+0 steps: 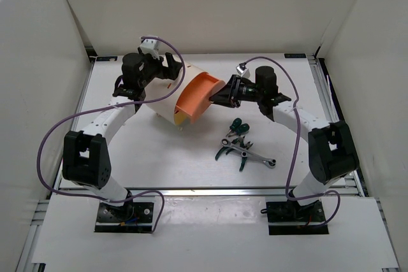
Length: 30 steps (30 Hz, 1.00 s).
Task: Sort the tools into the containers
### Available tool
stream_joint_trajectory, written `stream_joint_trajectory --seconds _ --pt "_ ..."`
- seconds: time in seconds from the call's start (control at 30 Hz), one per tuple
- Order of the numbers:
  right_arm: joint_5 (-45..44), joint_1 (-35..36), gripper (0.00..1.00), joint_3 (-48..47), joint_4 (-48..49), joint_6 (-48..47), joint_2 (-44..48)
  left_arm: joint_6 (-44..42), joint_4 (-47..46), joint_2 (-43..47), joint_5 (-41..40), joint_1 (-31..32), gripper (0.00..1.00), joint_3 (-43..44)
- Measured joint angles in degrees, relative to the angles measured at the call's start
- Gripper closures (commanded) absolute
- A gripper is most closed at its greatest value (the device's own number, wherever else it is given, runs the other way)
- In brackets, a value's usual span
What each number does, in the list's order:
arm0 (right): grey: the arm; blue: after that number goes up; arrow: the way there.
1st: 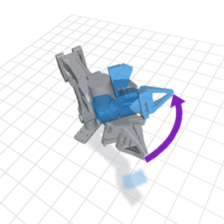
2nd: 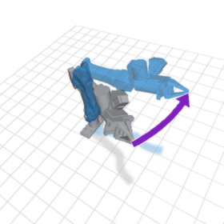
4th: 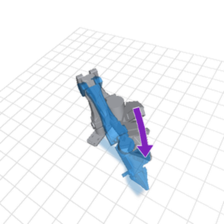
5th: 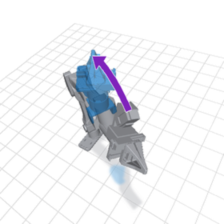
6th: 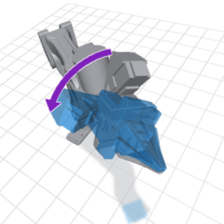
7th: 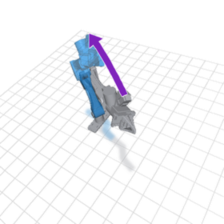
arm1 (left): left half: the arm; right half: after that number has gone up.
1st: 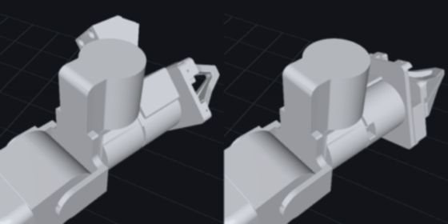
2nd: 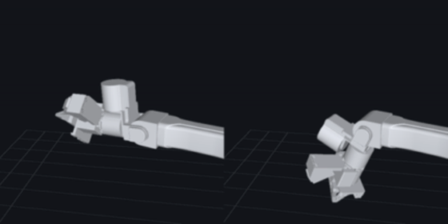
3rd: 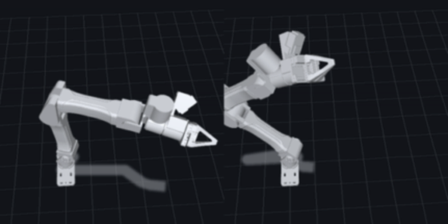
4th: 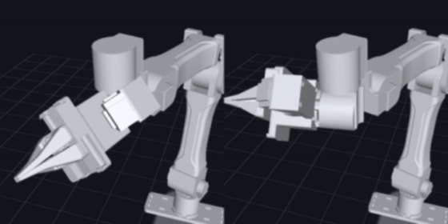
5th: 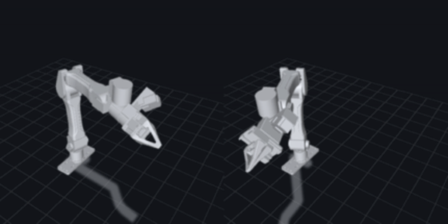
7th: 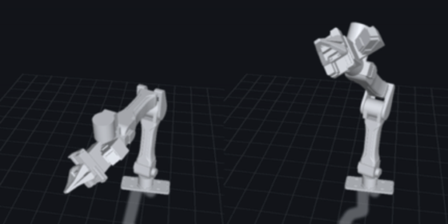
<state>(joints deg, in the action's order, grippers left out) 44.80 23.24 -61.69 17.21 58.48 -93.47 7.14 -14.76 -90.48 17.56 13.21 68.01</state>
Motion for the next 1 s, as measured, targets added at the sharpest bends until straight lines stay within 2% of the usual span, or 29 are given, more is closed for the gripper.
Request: stream_joint_trajectory --seconds 0.07,0.1,0.17,0.3,0.5,0.7,0.8,0.87,1.0 --pt "-0.28 -0.04 0.97 0.07 -0.94 -0.50 0.00 0.00 0.02 0.00 0.00 0.00 0.03 0.00" --pt "-0.37 -0.04 0.75 0.11 -1.22 -0.70 0.00 0.00 0.02 0.00 0.00 0.00 0.03 0.00" --pt "-0.70 -0.04 0.58 0.15 -1.75 -0.94 0.00 0.07 0.02 0.00 0.00 0.00 0.03 0.00" --pt "-2.19 -0.20 0.36 0.35 -4.42 -2.08 0.11 0.20 0.07 0.00 0.02 -0.02 0.03 0.00" --pt "-8.76 -2.08 0.34 3.89 -11.87 -5.27 6.69 0.39 0.24 0.00 0.00 -0.04 0.02 0.13" --pt "-19.85 -5.51 0.32 5.64 -22.43 -10.56 12.72 0.48 0.79 0.04 -0.13 -0.24 0.02 0.35" --pt "-27.71 -5.75 0.34 6.10 -28.30 -12.57 12.72 0.79 0.90 0.15 -0.28 -0.31 0.02 0.33" --pt "-31.30 -5.88 0.41 6.21 -31.58 -13.57 11.89 1.05 1.07 0.33 -0.42 -0.31 0.02 0.31" --pt "-35.15 -6.21 0.40 4.98 -35.98 -14.67 5.95 1.51 1.22 0.72 -0.59 -0.31 0.01 0.02"
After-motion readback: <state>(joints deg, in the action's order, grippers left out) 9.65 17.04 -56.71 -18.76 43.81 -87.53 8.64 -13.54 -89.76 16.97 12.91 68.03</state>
